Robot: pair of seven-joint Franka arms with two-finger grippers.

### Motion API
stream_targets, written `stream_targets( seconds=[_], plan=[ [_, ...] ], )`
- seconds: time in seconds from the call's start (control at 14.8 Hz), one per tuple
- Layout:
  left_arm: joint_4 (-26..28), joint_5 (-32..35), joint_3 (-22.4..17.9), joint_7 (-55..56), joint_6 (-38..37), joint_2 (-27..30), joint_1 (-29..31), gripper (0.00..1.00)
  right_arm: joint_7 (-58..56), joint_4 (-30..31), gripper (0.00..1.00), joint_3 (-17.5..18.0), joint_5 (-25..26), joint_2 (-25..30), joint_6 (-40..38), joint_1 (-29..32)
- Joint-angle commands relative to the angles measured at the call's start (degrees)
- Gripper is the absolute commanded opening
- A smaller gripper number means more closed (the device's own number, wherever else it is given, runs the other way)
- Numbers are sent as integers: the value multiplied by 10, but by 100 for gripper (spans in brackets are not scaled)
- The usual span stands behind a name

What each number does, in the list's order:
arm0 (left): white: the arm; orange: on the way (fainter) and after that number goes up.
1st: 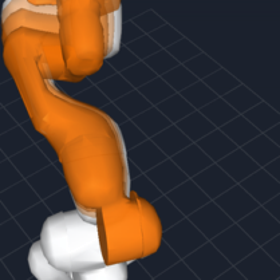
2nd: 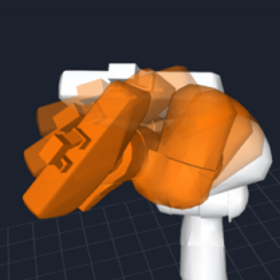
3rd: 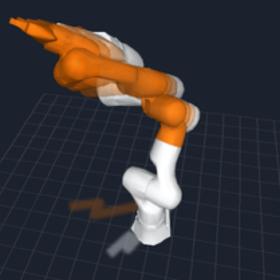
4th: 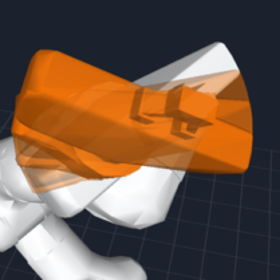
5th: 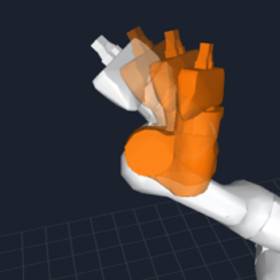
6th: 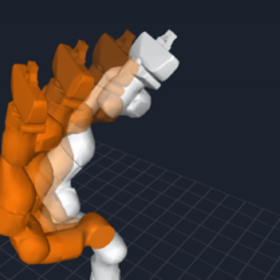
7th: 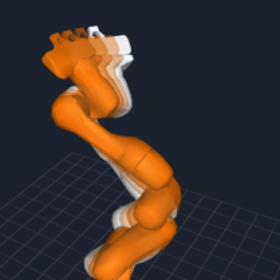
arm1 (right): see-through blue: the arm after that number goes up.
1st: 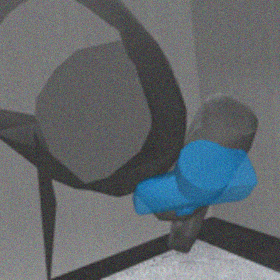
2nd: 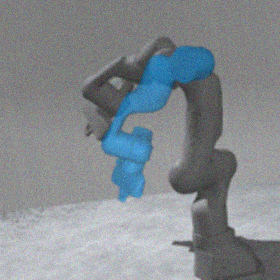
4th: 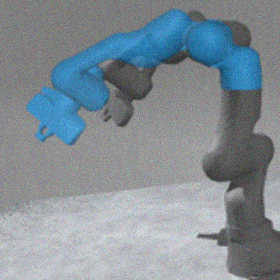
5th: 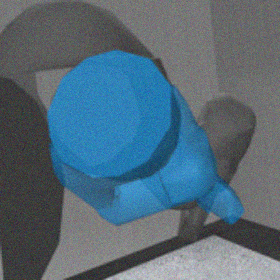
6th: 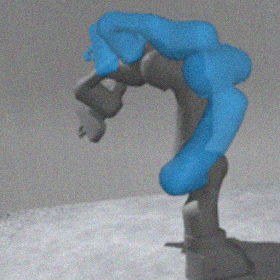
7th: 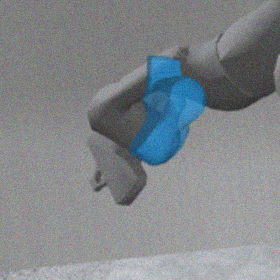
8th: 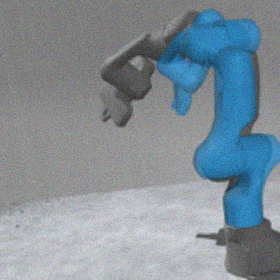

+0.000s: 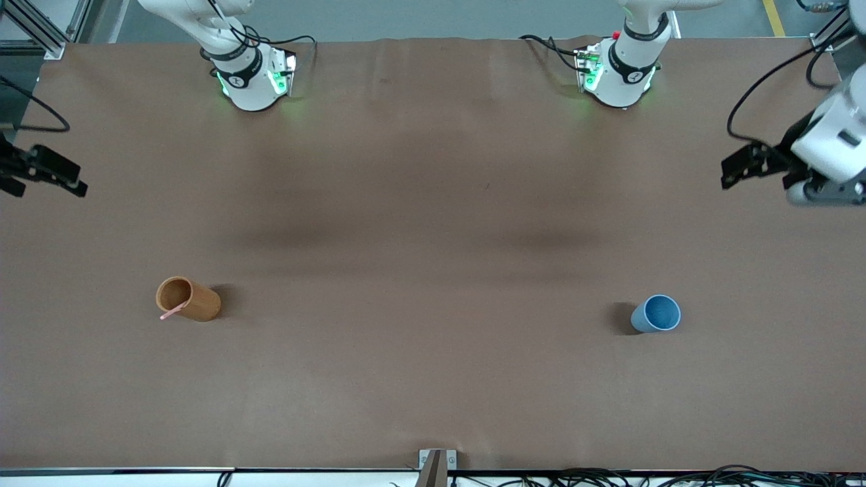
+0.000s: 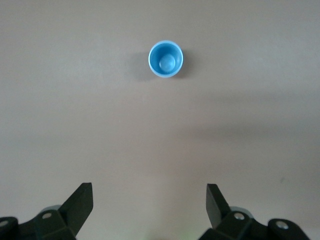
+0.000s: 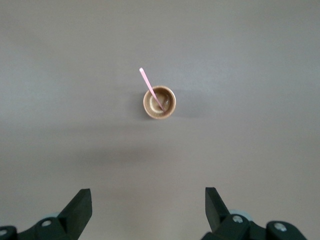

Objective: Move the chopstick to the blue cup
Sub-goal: 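Move the right gripper to the orange cup while the left gripper reaches the blue cup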

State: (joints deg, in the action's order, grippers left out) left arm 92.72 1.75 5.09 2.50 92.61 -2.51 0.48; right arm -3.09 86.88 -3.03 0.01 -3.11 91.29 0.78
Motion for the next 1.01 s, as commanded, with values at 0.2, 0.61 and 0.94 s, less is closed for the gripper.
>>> stream_targets(
  seconds=[0.2, 0.61, 0.94],
  plan=[
    [54, -1, 1, 1, 154, -93, 25, 100, -7, -2, 98, 7, 8, -88, 82, -1],
    [57, -1, 0, 1, 248, -180, 34, 95, -5, -7, 93, 8, 7, -191, 179, -10],
    [56, 0, 0, -3, 334, -240, 36, 89, -7, -8, 84, 8, 6, -258, 262, -12]
  ],
)
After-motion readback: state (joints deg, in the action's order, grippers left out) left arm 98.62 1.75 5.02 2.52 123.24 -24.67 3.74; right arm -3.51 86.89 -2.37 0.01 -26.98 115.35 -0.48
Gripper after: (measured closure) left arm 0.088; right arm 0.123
